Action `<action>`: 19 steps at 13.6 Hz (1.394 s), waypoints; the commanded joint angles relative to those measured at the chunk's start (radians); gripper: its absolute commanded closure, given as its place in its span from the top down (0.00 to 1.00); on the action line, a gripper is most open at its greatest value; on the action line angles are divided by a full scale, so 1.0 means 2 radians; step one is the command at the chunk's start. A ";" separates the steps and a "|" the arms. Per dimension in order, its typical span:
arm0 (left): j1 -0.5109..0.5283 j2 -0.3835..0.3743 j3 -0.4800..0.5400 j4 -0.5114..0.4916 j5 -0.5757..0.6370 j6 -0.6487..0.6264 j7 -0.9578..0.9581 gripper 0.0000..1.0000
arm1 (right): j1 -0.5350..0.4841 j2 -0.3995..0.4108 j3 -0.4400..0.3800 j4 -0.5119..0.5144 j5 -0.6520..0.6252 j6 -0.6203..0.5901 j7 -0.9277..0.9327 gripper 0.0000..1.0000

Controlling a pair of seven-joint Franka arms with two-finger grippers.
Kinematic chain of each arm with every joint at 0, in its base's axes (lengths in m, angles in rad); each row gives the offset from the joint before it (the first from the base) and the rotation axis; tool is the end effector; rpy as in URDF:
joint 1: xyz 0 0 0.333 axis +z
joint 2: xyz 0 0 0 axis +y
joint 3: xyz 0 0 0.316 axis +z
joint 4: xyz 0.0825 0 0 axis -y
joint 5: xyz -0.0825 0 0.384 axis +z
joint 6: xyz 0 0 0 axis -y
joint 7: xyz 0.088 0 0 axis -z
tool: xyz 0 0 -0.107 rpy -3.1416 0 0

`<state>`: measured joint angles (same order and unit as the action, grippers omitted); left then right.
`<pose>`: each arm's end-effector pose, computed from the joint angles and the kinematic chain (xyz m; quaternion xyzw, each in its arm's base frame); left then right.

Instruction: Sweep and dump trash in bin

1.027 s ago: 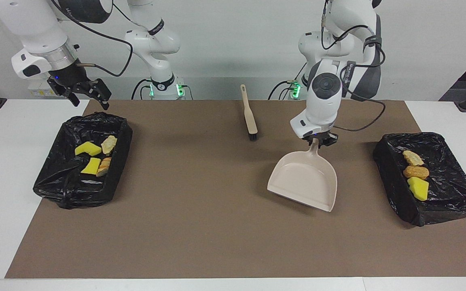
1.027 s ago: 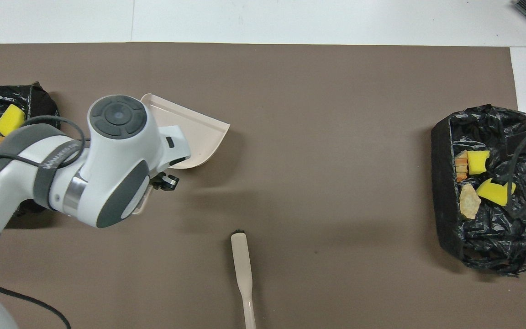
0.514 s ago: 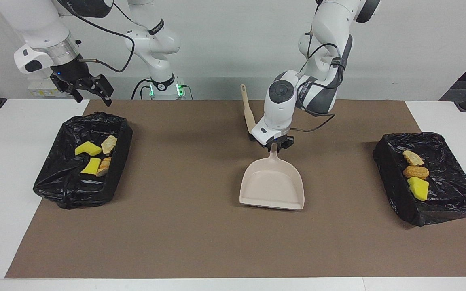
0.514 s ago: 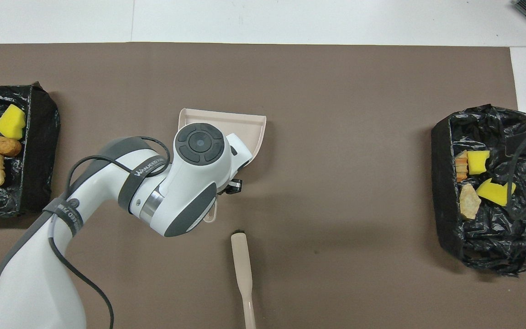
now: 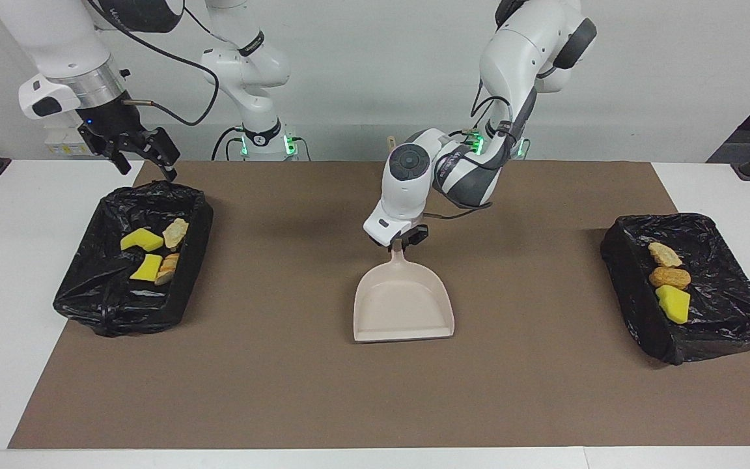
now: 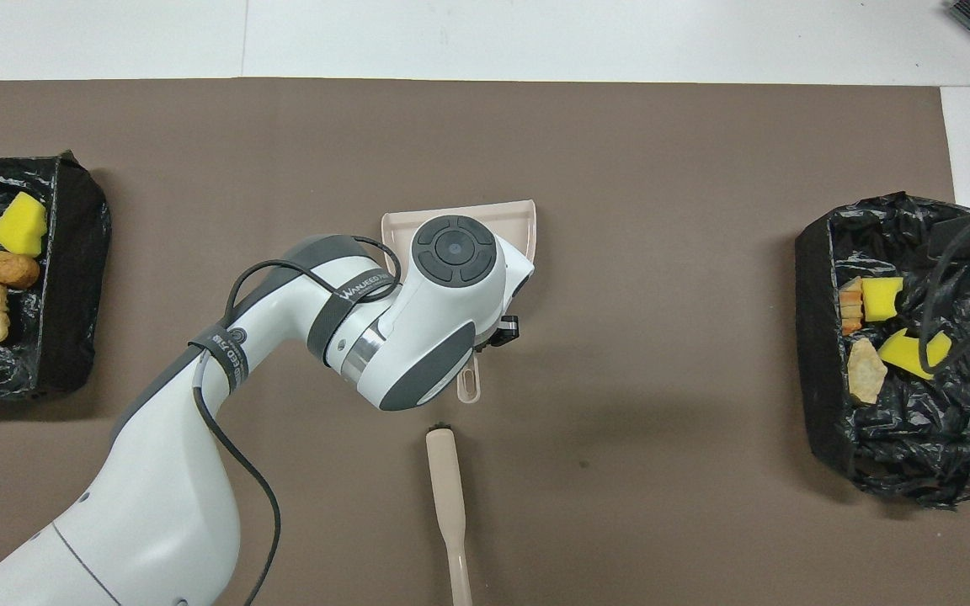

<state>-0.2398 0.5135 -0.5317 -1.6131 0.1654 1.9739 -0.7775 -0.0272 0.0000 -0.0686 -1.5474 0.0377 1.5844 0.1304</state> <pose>0.5156 -0.4246 0.3542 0.9978 -0.0093 -0.0647 0.0099 0.5542 -0.0492 0.6369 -0.9933 0.1127 -0.0182 0.0192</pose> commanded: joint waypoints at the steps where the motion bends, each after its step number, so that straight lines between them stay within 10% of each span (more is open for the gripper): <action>1: 0.003 0.003 0.001 0.013 0.001 -0.006 0.004 0.81 | 0.000 -0.004 -0.001 -0.010 0.002 0.011 -0.019 1.00; 2: 0.011 -0.007 0.001 0.003 -0.001 -0.011 0.004 0.98 | 0.000 -0.007 -0.001 -0.015 0.003 0.010 -0.018 1.00; 11: 0.037 -0.252 0.165 -0.145 -0.052 -0.052 0.285 1.00 | 0.000 -0.009 -0.001 -0.018 0.004 0.005 -0.015 1.00; 19: 0.074 -0.284 0.261 -0.004 -0.088 -0.200 0.463 1.00 | 0.000 -0.009 -0.001 -0.018 0.004 0.002 -0.015 1.00</action>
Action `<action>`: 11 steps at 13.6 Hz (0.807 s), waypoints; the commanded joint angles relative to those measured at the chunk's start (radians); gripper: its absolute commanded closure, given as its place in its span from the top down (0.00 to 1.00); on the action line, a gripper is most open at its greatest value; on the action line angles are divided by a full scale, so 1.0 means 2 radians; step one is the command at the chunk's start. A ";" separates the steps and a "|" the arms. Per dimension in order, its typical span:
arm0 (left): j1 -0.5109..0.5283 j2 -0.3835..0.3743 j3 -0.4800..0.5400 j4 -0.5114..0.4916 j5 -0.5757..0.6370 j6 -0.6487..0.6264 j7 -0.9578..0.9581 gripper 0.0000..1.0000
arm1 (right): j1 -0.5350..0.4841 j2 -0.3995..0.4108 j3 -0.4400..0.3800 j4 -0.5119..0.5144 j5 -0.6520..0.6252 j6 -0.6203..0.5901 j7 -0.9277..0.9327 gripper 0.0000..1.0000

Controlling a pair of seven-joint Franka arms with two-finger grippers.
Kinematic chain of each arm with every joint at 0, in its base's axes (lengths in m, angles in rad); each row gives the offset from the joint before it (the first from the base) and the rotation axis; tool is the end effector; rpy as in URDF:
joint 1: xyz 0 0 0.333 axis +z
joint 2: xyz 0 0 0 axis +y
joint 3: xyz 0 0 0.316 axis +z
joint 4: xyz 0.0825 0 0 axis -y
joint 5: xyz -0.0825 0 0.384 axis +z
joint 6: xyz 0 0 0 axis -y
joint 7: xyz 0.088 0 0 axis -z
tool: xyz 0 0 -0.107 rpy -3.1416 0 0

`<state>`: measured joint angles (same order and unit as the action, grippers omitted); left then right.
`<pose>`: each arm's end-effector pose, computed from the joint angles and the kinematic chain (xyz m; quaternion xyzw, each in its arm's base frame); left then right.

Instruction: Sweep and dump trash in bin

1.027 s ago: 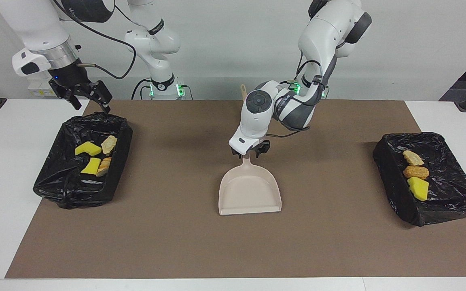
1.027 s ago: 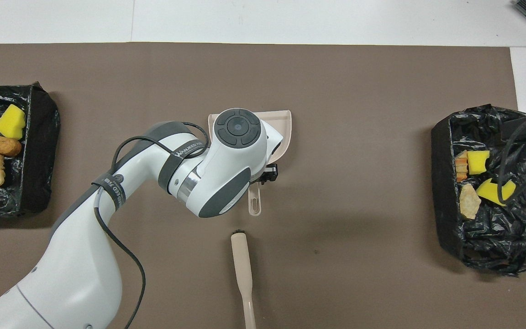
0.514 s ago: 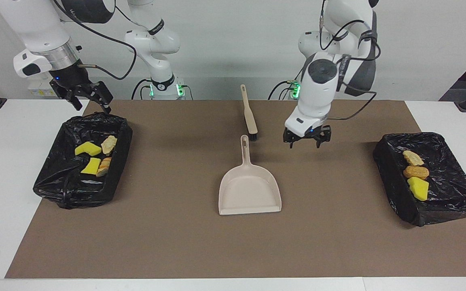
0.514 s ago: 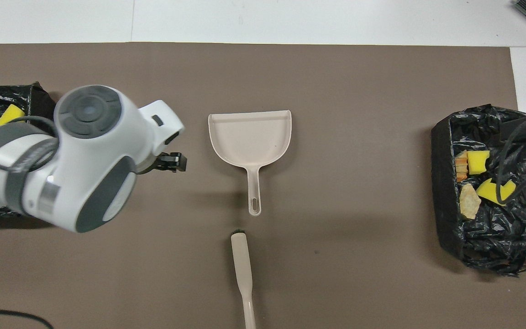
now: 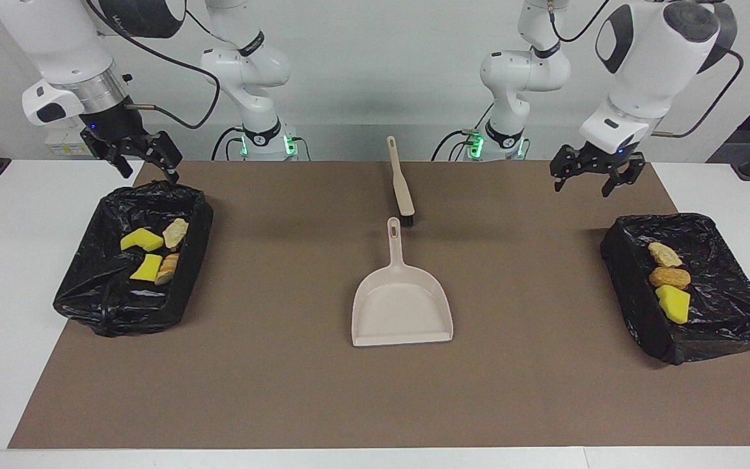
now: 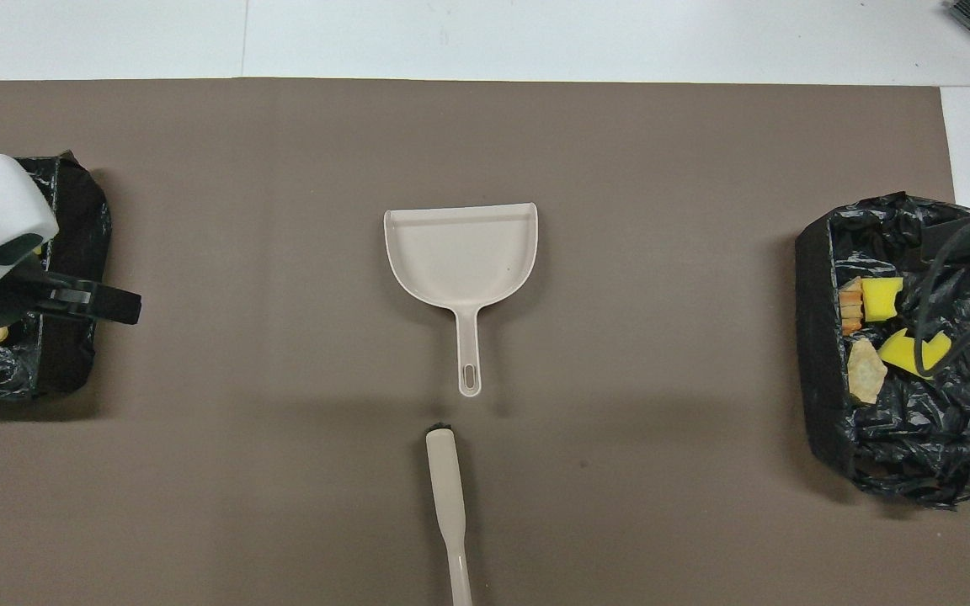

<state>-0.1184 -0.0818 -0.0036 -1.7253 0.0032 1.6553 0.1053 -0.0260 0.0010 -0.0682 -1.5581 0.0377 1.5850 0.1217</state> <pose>0.5307 -0.0648 0.6031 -0.9935 0.1135 -0.0059 0.0017 0.5545 -0.0484 0.6313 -0.9939 0.1077 -0.0127 0.0190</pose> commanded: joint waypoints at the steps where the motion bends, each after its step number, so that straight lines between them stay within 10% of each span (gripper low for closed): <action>1: 0.027 0.021 -0.004 0.073 -0.005 -0.062 0.032 1.00 | 0.000 -0.010 -0.001 -0.012 0.004 0.002 -0.010 1.00; 5: 0.037 0.066 -0.005 0.166 -0.008 -0.130 0.050 1.00 | 0.000 -0.010 0.000 -0.012 0.005 0.001 -0.010 1.00; 11: 0.031 0.042 -0.007 0.136 -0.009 -0.119 0.043 1.00 | 0.001 -0.010 0.000 -0.012 0.005 -0.009 -0.010 1.00</action>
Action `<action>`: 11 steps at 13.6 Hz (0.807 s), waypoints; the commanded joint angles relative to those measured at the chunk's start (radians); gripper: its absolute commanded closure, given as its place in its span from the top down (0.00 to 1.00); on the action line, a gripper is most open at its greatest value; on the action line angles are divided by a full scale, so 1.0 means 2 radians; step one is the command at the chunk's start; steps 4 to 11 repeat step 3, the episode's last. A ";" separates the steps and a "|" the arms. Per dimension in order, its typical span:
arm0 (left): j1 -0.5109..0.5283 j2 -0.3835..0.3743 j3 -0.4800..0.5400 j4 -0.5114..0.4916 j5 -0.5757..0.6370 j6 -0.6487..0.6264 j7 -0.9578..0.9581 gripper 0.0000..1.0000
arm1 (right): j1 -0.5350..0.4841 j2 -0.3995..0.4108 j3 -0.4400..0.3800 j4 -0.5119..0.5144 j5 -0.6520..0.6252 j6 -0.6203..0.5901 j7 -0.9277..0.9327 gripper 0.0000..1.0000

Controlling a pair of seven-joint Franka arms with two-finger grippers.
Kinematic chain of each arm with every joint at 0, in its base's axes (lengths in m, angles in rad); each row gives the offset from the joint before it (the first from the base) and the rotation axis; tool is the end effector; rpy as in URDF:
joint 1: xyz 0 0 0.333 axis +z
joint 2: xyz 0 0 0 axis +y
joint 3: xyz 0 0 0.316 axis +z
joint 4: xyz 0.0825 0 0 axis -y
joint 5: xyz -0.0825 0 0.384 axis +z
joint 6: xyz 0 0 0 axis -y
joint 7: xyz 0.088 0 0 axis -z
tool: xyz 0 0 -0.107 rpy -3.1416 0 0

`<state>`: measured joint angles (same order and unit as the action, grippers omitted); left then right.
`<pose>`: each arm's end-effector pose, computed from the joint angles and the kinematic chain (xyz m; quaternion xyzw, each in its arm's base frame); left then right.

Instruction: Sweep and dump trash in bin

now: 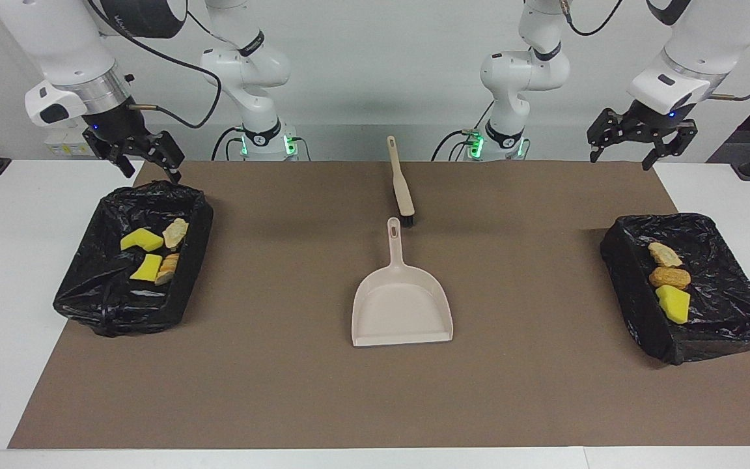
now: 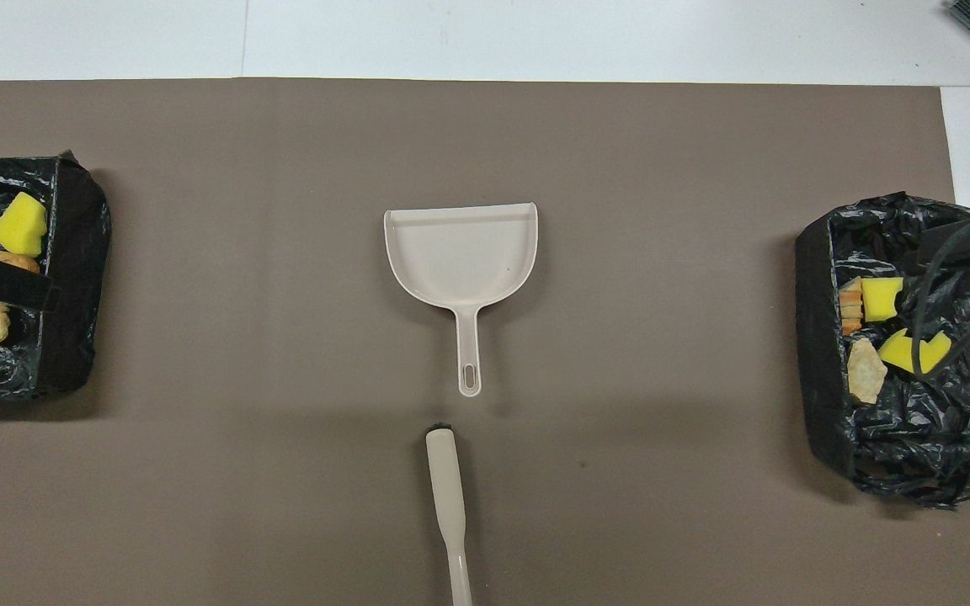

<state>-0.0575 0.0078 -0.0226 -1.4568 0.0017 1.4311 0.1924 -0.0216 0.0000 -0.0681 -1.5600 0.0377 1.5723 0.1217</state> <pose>0.5407 -0.0431 0.6612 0.9906 -0.1357 -0.0168 0.0002 0.5530 -0.0457 0.6298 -0.9942 0.1054 -0.0058 0.0189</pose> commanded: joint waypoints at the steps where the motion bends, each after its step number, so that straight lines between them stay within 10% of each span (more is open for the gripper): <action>1: 0.000 -0.003 0.002 0.001 -0.009 -0.008 0.000 1.00 | -0.001 -0.010 0.000 -0.012 0.005 -0.005 -0.010 1.00; 11: 0.001 -0.003 0.002 0.001 -0.009 -0.008 -0.001 1.00 | -0.001 -0.011 0.000 -0.012 0.005 -0.008 -0.010 1.00</action>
